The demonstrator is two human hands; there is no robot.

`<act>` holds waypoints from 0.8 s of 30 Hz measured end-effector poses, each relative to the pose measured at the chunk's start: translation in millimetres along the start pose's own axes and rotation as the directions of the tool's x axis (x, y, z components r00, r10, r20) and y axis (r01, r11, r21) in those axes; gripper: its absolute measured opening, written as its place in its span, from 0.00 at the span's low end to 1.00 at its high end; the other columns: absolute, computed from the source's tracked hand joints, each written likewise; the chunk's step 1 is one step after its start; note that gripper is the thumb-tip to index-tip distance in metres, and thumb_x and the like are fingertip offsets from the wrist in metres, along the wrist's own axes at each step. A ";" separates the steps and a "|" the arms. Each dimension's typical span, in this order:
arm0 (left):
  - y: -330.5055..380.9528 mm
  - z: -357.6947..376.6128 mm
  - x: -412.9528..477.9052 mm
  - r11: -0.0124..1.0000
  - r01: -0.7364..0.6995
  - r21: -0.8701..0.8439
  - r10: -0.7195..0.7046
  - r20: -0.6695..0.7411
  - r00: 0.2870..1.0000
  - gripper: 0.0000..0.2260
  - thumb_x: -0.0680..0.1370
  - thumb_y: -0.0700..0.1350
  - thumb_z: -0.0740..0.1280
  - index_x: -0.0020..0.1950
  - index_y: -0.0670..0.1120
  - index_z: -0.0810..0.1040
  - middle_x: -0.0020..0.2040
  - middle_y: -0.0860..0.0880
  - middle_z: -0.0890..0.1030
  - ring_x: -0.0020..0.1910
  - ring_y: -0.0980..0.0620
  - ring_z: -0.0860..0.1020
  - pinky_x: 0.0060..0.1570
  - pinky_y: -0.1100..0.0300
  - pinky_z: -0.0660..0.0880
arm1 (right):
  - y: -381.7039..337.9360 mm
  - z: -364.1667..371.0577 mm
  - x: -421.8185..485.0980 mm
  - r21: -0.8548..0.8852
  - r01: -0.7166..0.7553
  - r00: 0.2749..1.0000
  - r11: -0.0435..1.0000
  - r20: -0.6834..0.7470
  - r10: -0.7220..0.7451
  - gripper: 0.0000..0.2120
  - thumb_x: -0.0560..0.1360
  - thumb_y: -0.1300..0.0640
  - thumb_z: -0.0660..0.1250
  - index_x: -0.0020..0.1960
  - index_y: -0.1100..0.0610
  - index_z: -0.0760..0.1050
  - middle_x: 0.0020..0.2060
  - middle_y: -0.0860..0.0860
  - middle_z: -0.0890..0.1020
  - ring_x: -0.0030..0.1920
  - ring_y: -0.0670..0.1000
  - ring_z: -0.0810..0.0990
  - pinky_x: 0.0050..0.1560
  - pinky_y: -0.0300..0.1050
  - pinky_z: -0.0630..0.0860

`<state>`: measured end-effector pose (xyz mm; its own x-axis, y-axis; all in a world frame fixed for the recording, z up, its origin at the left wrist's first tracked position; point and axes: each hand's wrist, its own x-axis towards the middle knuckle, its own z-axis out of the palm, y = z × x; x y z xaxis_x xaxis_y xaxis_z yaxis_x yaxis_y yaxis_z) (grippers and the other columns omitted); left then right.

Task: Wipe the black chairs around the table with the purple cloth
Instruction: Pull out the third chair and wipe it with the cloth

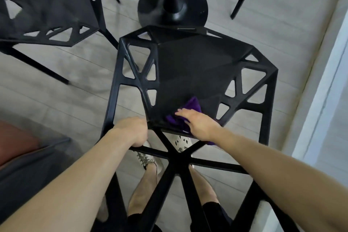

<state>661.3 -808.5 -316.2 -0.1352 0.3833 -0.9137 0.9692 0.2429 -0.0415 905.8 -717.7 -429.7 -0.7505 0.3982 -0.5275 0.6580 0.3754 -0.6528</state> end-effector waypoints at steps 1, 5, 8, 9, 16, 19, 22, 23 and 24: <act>-3.4 -0.2 -2.0 1.000 -0.006 0.003 0.006 0.005 1.000 0.13 0.80 0.39 0.63 0.64 0.47 0.78 0.57 0.47 0.79 0.53 0.44 0.80 0.54 0.49 0.81 | -16.9 7.6 18.1 0.047 -0.009 0.997 0.999 -0.081 0.013 0.26 0.87 0.65 0.59 0.83 0.52 0.67 0.83 0.50 0.66 0.84 0.52 0.61 0.84 0.53 0.58; -14.8 -9.1 -18.3 0.999 -0.033 0.044 0.036 -0.066 0.997 0.16 0.79 0.39 0.65 0.66 0.47 0.79 0.62 0.46 0.80 0.59 0.42 0.81 0.57 0.48 0.81 | -61.2 46.6 51.1 -0.089 0.106 0.992 0.990 0.073 -0.099 0.37 0.80 0.70 0.63 0.86 0.52 0.60 0.86 0.51 0.58 0.87 0.52 0.50 0.86 0.55 0.46; -24.4 -13.7 -34.6 0.972 -0.059 0.227 0.114 -0.237 0.965 0.15 0.81 0.43 0.64 0.67 0.45 0.80 0.66 0.46 0.81 0.68 0.43 0.77 0.72 0.48 0.71 | -51.9 33.0 34.7 -0.233 0.221 0.954 0.947 0.255 -0.160 0.41 0.78 0.71 0.64 0.87 0.51 0.59 0.86 0.49 0.57 0.87 0.50 0.48 0.86 0.55 0.45; -26.9 -13.4 -39.4 0.950 -0.052 0.309 0.143 -0.279 0.950 0.18 0.81 0.45 0.63 0.71 0.45 0.78 0.71 0.46 0.79 0.75 0.44 0.72 0.80 0.47 0.61 | -43.4 23.6 29.0 -0.298 0.244 0.939 0.923 0.310 -0.148 0.41 0.78 0.70 0.64 0.87 0.49 0.59 0.86 0.48 0.56 0.87 0.49 0.48 0.86 0.54 0.46; -34.7 -12.5 -58.7 0.993 0.043 0.112 -0.017 -0.223 0.975 0.28 0.78 0.36 0.63 0.79 0.51 0.71 0.85 0.42 0.31 0.84 0.43 0.30 0.76 0.33 0.65 | -80.5 37.2 36.3 -0.410 -0.005 0.999 0.912 0.043 0.025 0.30 0.81 0.59 0.65 0.82 0.49 0.67 0.72 0.56 0.67 0.73 0.60 0.65 0.68 0.56 0.71; -32.6 -14.1 -54.0 0.997 -0.008 0.078 0.023 -0.198 0.980 0.23 0.78 0.31 0.62 0.70 0.48 0.76 0.87 0.44 0.33 0.86 0.47 0.35 0.66 0.47 0.76 | -83.0 39.7 36.5 -0.418 0.054 0.993 0.907 0.115 -0.006 0.29 0.81 0.60 0.63 0.81 0.49 0.68 0.68 0.55 0.69 0.69 0.59 0.67 0.66 0.56 0.73; -37.3 -9.2 -45.9 1.000 -0.008 -0.016 0.002 -0.318 0.948 0.29 0.78 0.33 0.63 0.78 0.49 0.68 0.88 0.48 0.37 0.86 0.52 0.37 0.64 0.48 0.79 | -70.8 9.4 53.4 -0.443 0.109 0.969 0.890 0.247 0.004 0.28 0.81 0.57 0.66 0.79 0.43 0.71 0.65 0.52 0.69 0.69 0.57 0.68 0.63 0.60 0.76; -38.9 -7.5 -42.6 0.997 0.005 -0.071 -0.032 -0.384 0.923 0.34 0.79 0.35 0.64 0.84 0.50 0.61 0.88 0.48 0.37 0.86 0.52 0.36 0.65 0.48 0.79 | -73.7 3.7 59.1 -0.448 0.087 0.973 0.890 0.230 0.021 0.26 0.81 0.55 0.67 0.78 0.43 0.71 0.64 0.52 0.69 0.69 0.58 0.68 0.62 0.59 0.76; -38.8 -7.7 -41.3 0.990 0.028 -0.135 -0.084 -0.433 0.897 0.38 0.80 0.38 0.65 0.87 0.50 0.53 0.87 0.48 0.36 0.86 0.50 0.36 0.67 0.47 0.78 | -79.3 4.9 61.6 -0.426 0.055 0.982 0.903 0.187 0.029 0.26 0.81 0.55 0.67 0.78 0.44 0.71 0.65 0.52 0.70 0.69 0.58 0.68 0.62 0.57 0.74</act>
<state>627.7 -826.8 -273.8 -0.2922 0.7096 -0.6411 0.9283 0.3716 -0.0117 807.1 -727.1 -413.2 -0.7297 0.2457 -0.6381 0.5796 0.7173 -0.3866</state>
